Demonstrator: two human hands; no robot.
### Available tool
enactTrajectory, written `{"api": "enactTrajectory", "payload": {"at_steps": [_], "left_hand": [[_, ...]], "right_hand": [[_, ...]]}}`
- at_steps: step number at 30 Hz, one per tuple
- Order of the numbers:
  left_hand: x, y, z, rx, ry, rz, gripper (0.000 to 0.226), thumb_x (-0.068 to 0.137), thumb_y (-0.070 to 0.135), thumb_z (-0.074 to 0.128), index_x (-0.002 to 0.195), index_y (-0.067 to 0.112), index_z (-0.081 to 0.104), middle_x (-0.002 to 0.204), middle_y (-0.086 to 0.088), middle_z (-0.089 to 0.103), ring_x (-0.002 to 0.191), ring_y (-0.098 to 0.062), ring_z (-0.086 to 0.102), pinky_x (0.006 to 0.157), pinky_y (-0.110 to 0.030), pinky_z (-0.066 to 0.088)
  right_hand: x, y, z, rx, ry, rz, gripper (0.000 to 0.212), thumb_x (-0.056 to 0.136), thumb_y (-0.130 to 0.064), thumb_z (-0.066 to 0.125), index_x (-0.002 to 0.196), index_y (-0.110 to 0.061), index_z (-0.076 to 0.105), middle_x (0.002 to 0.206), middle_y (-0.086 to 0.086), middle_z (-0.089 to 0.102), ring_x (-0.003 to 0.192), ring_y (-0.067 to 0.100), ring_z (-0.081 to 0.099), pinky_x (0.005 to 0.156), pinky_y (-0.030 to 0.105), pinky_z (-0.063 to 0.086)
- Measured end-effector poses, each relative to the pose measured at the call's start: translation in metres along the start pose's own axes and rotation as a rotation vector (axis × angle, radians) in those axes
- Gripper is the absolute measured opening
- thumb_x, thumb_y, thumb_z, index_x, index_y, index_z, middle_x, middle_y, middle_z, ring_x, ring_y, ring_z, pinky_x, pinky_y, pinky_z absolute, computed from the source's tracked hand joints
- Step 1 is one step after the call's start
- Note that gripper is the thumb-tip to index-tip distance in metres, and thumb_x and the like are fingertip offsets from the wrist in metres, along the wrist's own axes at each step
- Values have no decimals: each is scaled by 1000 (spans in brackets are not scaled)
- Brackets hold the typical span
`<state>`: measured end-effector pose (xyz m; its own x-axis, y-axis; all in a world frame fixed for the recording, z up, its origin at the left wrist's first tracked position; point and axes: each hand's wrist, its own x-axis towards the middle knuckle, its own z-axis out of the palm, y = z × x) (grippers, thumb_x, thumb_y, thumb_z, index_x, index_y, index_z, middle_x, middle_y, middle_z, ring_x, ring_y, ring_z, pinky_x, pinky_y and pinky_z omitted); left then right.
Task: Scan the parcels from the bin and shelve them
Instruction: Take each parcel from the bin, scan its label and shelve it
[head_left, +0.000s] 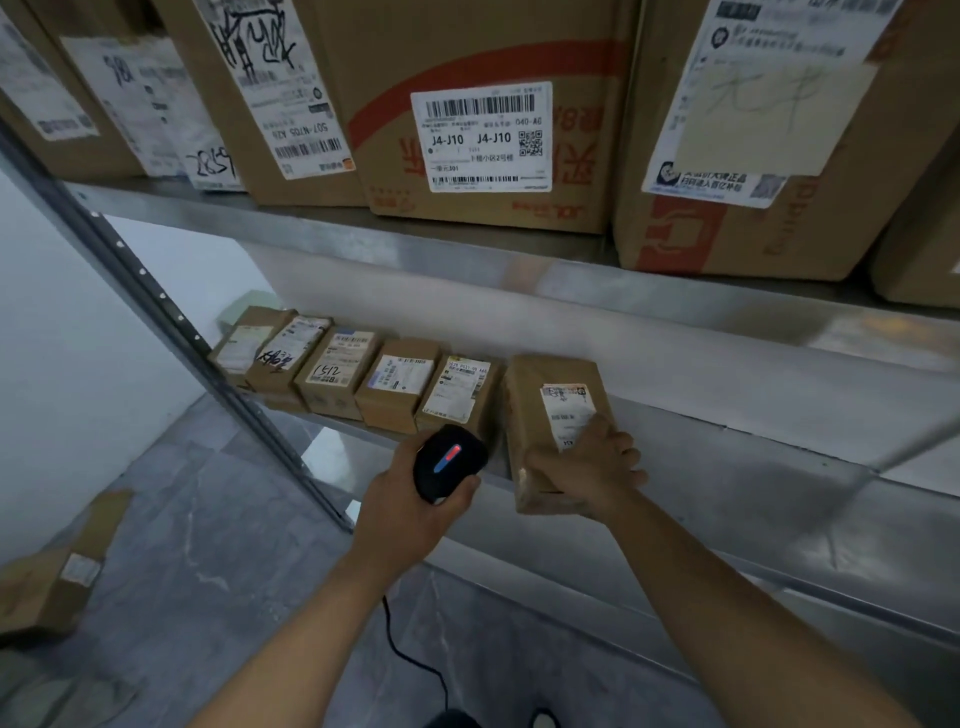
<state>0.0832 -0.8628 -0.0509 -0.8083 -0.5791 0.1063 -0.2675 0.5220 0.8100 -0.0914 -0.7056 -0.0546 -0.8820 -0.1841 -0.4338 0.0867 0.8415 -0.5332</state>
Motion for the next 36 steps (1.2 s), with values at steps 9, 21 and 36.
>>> {"api": "enactTrajectory", "payload": {"at_steps": [9,21,36], "left_hand": [[41,-25,1,-19,-93,23,68,80,41,85,137,30,51,103,28,62,91,-1,66,78,-23,60],[79,-65,-18,-91,-193,88,74,81,39,85,143,21,50,109,16,64,97,-6,66,74,-4,50],[71,-24,59,-283,-536,254,65,78,45,83,133,28,53,118,26,61,105,17,59,79,-5,48]], "right_hand": [[15,-48,29,-22,52,209,136,61,-72,78,156,-11,3,158,24,13,146,42,16,117,55,19],[28,-82,73,-92,200,301,121,63,-72,76,148,-11,18,155,24,18,142,42,23,114,53,26],[-27,38,20,9,367,195,80,95,-49,59,157,-20,18,160,20,8,145,40,20,118,47,26]]}}
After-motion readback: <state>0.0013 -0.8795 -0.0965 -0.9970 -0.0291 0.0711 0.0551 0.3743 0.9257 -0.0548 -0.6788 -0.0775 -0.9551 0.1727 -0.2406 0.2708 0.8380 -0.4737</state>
